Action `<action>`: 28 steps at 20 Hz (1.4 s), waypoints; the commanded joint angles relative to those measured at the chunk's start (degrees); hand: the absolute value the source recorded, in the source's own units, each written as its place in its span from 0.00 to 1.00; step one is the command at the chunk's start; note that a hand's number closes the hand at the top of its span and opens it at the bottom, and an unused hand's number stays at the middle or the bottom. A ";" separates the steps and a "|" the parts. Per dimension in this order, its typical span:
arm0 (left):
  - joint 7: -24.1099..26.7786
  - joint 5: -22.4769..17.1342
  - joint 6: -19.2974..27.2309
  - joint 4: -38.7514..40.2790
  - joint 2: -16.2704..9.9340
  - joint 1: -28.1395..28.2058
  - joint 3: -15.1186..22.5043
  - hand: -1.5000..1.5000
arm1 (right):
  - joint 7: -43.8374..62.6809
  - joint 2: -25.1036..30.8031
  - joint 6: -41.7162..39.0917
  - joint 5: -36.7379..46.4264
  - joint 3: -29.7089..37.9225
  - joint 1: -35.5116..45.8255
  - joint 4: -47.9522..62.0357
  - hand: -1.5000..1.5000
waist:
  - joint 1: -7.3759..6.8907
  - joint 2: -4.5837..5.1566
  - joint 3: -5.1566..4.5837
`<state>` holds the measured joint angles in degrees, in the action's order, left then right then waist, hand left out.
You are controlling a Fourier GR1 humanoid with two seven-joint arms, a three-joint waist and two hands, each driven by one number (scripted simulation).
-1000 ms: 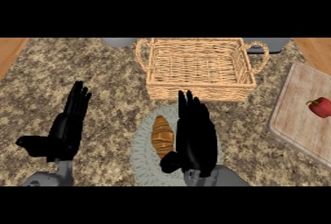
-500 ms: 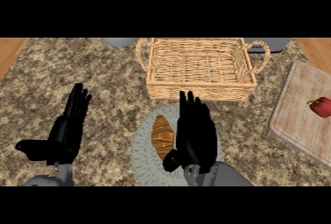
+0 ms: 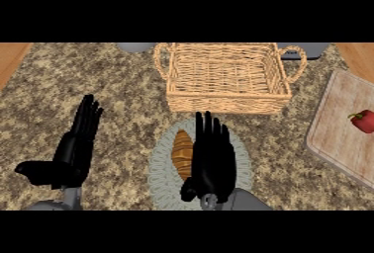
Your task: Pick the croissant from the placemat and place it in the basket
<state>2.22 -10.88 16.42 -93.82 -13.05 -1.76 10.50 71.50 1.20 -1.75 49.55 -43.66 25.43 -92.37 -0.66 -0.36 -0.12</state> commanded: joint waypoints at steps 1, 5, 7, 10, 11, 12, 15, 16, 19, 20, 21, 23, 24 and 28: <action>-0.14 -1.02 -1.03 0.55 -0.69 0.22 -1.44 0.50 | 13.72 -1.14 1.15 0.48 -1.20 1.50 1.64 0.00 | -0.16 0.06 -0.03; -0.97 0.74 0.21 -0.13 -0.15 -0.49 -0.51 0.50 | 13.72 -1.14 1.09 1.99 -1.46 0.88 1.62 0.00 | 0.20 -0.02 0.02; -1.26 0.69 0.11 0.34 0.74 -2.53 -0.07 0.50 | 13.71 -1.14 2.64 0.74 -0.59 2.76 5.04 0.00 | -0.15 0.25 0.04; -2.84 -1.25 -1.58 0.14 -0.51 -3.48 -1.90 0.50 | 13.71 -1.14 6.16 0.17 -1.76 3.22 6.91 0.00 | -0.40 0.31 0.06; 0.70 1.03 -0.52 0.95 1.75 -0.41 0.95 0.50 | 13.71 -1.14 5.88 -0.40 -1.24 3.92 7.57 0.00 | -0.63 0.29 0.03; -2.83 1.51 0.82 -1.23 1.47 -1.78 1.11 0.50 | 13.71 -1.14 3.21 -1.37 0.49 5.31 7.09 0.00 | -0.51 0.16 0.07; -2.89 -0.18 -0.59 0.09 0.38 -3.27 -1.66 0.50 | 13.71 -1.14 4.92 -1.15 -1.07 2.90 6.49 0.00 | 0.22 0.24 0.07; -1.03 -0.23 -1.78 -0.22 0.35 -0.89 -0.91 0.50 | 13.71 -1.14 6.49 -1.06 -1.00 4.30 8.41 0.00 | -0.31 0.28 0.06; -0.36 -0.49 -1.72 -1.41 -0.25 -0.09 -2.33 0.50 | 13.71 -1.14 5.72 -2.69 -0.94 3.95 10.72 0.00 | -0.60 0.30 0.06; -2.66 0.72 -0.63 -2.21 -0.37 -1.08 -1.55 0.50 | 13.71 -1.14 8.93 -2.22 -3.56 2.58 10.48 0.00 | -0.67 0.18 0.07; -2.53 0.94 -0.50 -2.23 0.90 0.14 -0.06 0.50 | 13.71 -1.14 8.15 -2.88 -2.43 2.15 10.78 0.00 | -0.44 0.25 0.09; -3.13 0.86 -0.26 -1.67 1.30 -2.00 -0.56 0.50 | 13.71 -1.14 9.26 -3.34 -2.80 3.77 12.64 0.00 | -0.45 0.33 0.10; -0.83 -0.02 -2.33 1.71 0.60 -1.69 -1.68 0.50 | 13.70 -1.14 7.80 -4.66 -1.79 4.54 12.08 0.00 | -0.20 0.43 0.06; -1.07 0.44 -1.74 -0.85 0.83 -1.08 -1.69 0.50 | 11.93 -1.14 12.69 -5.83 -3.21 4.97 16.25 0.00 | -0.76 0.43 0.10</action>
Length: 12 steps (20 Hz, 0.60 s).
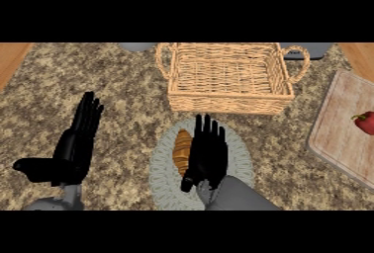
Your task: Pick the croissant from the placemat and place it in the basket
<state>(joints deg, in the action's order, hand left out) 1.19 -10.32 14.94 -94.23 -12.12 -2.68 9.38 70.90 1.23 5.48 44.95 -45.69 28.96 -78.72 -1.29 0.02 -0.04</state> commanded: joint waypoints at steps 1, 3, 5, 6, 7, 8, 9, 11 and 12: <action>1.24 1.92 1.20 -1.11 0.84 3.32 1.23 0.50 | 13.46 -1.17 4.47 -1.04 -2.50 -0.51 0.87 0.00 | -0.01 -0.12 0.02; -1.56 1.66 1.32 -4.46 -0.02 2.92 0.92 0.50 | 12.04 -1.17 3.82 -0.58 -0.31 -0.37 0.36 0.00 | 0.33 -0.23 0.05; -3.23 1.69 1.16 -4.48 0.16 0.68 1.17 0.50 | 13.83 -1.17 6.67 -1.84 -3.56 1.09 2.40 0.00 | -0.20 -0.11 0.05; -1.07 1.39 0.45 -1.67 0.06 1.10 -0.02 0.50 | 12.01 -1.17 5.84 -1.99 -2.34 1.06 3.33 0.00 | 0.22 -0.01 0.02; 1.55 0.42 -1.08 0.10 -0.77 1.71 -1.62 0.50 | 14.02 -1.17 4.35 -2.47 -2.40 1.20 0.73 0.00 | 0.40 -0.07 -0.02; 1.81 0.14 -1.32 0.02 0.63 2.92 -0.10 0.50 | 14.21 -1.17 6.02 -2.55 -3.47 1.20 2.05 0.00 | 0.13 -0.04 -0.02; -0.34 2.21 0.88 1.35 1.17 -0.85 0.07 0.50 | 12.23 -1.17 6.84 -1.96 -2.96 0.29 2.08 0.00 | 0.82 0.00 0.02; -0.11 0.00 -1.53 0.04 -0.25 0.37 -1.41 0.50 | 10.75 -1.17 10.63 -2.17 -3.96 0.88 6.03 0.00 | 0.10 0.07 0.02; 0.81 2.69 0.58 -1.12 1.33 2.17 0.98 0.50 | 9.73 -1.17 8.08 -2.42 -2.02 0.25 5.78 0.00 | 0.43 -0.04 0.03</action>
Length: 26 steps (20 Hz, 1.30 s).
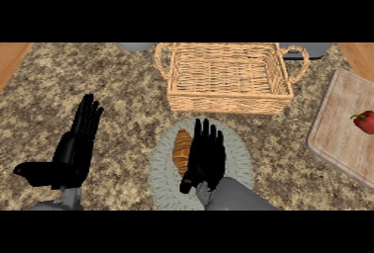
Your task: Pick the croissant from the placemat and place it in the basket
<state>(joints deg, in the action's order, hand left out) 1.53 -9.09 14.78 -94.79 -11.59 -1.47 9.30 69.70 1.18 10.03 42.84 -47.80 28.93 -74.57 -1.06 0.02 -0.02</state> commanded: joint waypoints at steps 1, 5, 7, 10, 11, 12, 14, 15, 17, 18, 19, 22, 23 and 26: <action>0.30 1.53 1.13 -0.35 1.89 0.09 1.78 0.50 | 12.41 -1.12 5.43 -1.11 -0.19 2.28 2.94 0.00 | -0.27 0.05 0.02; 1.27 -0.30 -0.76 3.05 1.21 -1.64 -0.99 0.50 | 9.05 -1.12 7.85 -1.03 0.79 1.92 5.65 0.00 | 0.25 0.16 0.00; 1.32 -0.85 -1.86 1.95 0.28 0.04 -1.55 0.50 | 10.15 -1.12 6.99 -1.50 -0.31 2.21 4.87 0.00 | 0.15 0.02 0.00; -0.49 0.86 -0.66 -1.30 0.35 0.92 -0.30 0.50 | 10.90 -1.13 5.43 -8.55 -3.60 5.67 7.21 1.00 | -1.05 0.10 0.02; -1.54 0.53 -0.08 2.10 0.79 -3.79 -2.35 0.50 | 7.30 -1.12 -1.29 -6.36 -1.03 5.69 6.56 1.00 | 0.52 0.03 0.00; -1.63 0.72 -0.78 1.00 0.84 -2.36 -1.20 0.50 | 10.09 -1.13 3.70 -8.01 -6.14 7.85 8.17 1.00 | -0.36 0.09 0.01; -0.42 2.23 0.36 0.16 2.58 0.14 0.57 0.50 | 4.46 -1.13 4.03 -7.22 -4.94 4.22 10.57 1.00 | 0.16 0.05 0.02; -0.14 -1.17 -2.56 1.47 0.10 -0.91 -3.49 0.50 | 7.88 -1.13 3.11 -8.52 -6.07 7.29 9.19 1.00 | -0.13 0.07 0.00; -0.88 0.65 -1.06 2.69 1.24 -2.79 -2.76 0.50 | 3.81 -1.13 6.41 -7.63 -6.55 6.31 13.06 1.00 | 0.04 0.15 0.02; -1.09 1.12 -1.53 -1.68 1.42 1.77 -0.40 0.50 | 8.02 -1.13 4.67 -9.32 -8.01 8.67 9.68 1.00 | -0.42 0.01 0.02; 3.85 0.88 -1.75 1.57 2.56 3.50 -1.09 0.50 | 6.88 -1.13 2.20 -8.06 -5.85 8.60 10.94 1.00 | -0.07 0.01 -0.02; -1.55 1.18 -1.22 1.23 1.73 -2.52 -2.42 0.50 | 5.87 -1.13 3.23 -8.84 -7.58 10.37 11.89 1.00 | 0.21 0.04 0.01; -0.51 4.72 1.10 0.96 4.36 -1.47 1.66 0.50 | 3.29 -1.13 4.51 -13.42 -9.48 15.52 16.12 1.00 | -1.02 0.27 0.03; -1.01 2.70 -1.55 0.80 3.81 -3.72 1.66 0.50 | -6.66 -1.11 5.28 -16.28 -12.63 18.83 21.08 1.00 | -4.44 1.19 0.06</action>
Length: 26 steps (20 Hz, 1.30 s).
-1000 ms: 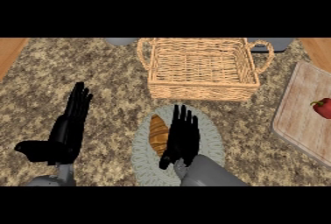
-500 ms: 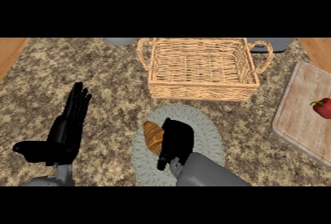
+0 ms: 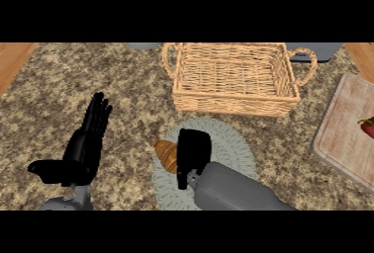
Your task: Pick the croissant from the placemat and place it in the basket
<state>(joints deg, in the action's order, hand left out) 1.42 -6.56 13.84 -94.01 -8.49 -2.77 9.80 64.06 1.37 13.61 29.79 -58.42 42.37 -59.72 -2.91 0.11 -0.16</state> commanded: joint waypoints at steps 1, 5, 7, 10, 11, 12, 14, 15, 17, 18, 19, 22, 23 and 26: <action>-1.52 0.04 -1.25 -0.35 0.10 -2.04 1.36 0.50 | -1.50 -1.30 2.25 -3.10 -5.60 4.15 3.70 1.00 | -3.65 1.14 0.20; -2.04 -0.76 -2.34 0.76 -0.59 -4.44 0.24 0.50 | -5.73 -1.27 2.46 -4.66 -5.50 8.42 7.98 1.00 | -4.84 1.74 0.18; -1.31 0.10 -2.29 1.66 -0.15 -3.76 1.21 0.50 | -4.45 -1.26 6.01 -2.92 -7.79 8.92 7.51 1.00 | -4.76 1.53 0.18; -2.92 -0.08 -1.32 0.03 -0.11 -3.83 0.56 0.50 | -4.99 -1.28 12.30 -1.50 -7.59 10.12 4.97 1.00 | -4.14 0.92 0.24; -1.22 0.64 -1.33 1.20 1.10 -3.05 2.03 0.50 | -4.31 -1.29 12.76 -2.59 -6.07 12.13 3.29 1.00 | -3.93 0.88 0.20; -1.62 -0.71 -2.07 0.54 0.12 -2.61 0.53 0.50 | -2.84 -1.31 15.53 -2.12 -7.05 11.08 1.17 1.00 | -3.63 0.59 0.18; -0.78 -0.61 -2.35 1.27 -0.14 -2.49 0.19 0.50 | -2.68 -1.33 19.27 -2.30 -6.09 12.19 -0.88 1.00 | -3.43 0.52 0.17; -1.72 -0.47 -1.91 0.35 -0.45 -2.83 -0.14 0.50 | -4.81 -1.33 23.23 -1.29 -5.10 11.63 -0.98 1.00 | -2.77 0.43 0.23; -1.63 0.17 -1.23 1.94 0.43 -3.34 0.27 0.50 | -2.42 -1.34 25.64 -0.61 -5.25 14.35 -4.95 1.00 | -2.29 0.23 0.17; -3.35 -0.51 -1.43 1.34 0.34 -3.90 0.14 0.50 | -0.47 -1.35 26.59 0.90 -4.48 16.48 -7.22 1.00 | -1.58 -0.23 0.18; 0.17 0.61 -0.66 3.00 0.93 -1.59 0.10 0.50 | 0.21 -1.35 25.85 1.11 -3.23 19.22 -8.28 1.00 | -1.12 -0.24 0.10; -2.14 -1.70 -2.44 2.05 -1.57 -3.05 -3.07 0.50 | 2.38 -1.33 28.46 2.08 -2.61 21.10 -10.76 1.00 | -0.63 -0.28 0.09; -1.68 -0.32 -1.14 2.37 -0.34 -2.09 -1.84 0.50 | 4.61 -1.33 27.76 2.63 -1.44 22.11 -13.14 1.00 | 0.21 -0.61 0.10; -2.92 -0.54 -0.67 -0.02 -0.62 -2.31 -2.65 0.50 | 8.50 -1.32 27.47 4.11 -1.78 23.53 -15.18 1.00 | 0.56 -0.70 0.10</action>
<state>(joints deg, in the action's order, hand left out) -0.66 -7.06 12.89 -92.41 -10.26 -5.39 6.04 60.57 0.98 36.21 32.19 -61.13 62.93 -71.62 -3.28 -0.38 -0.05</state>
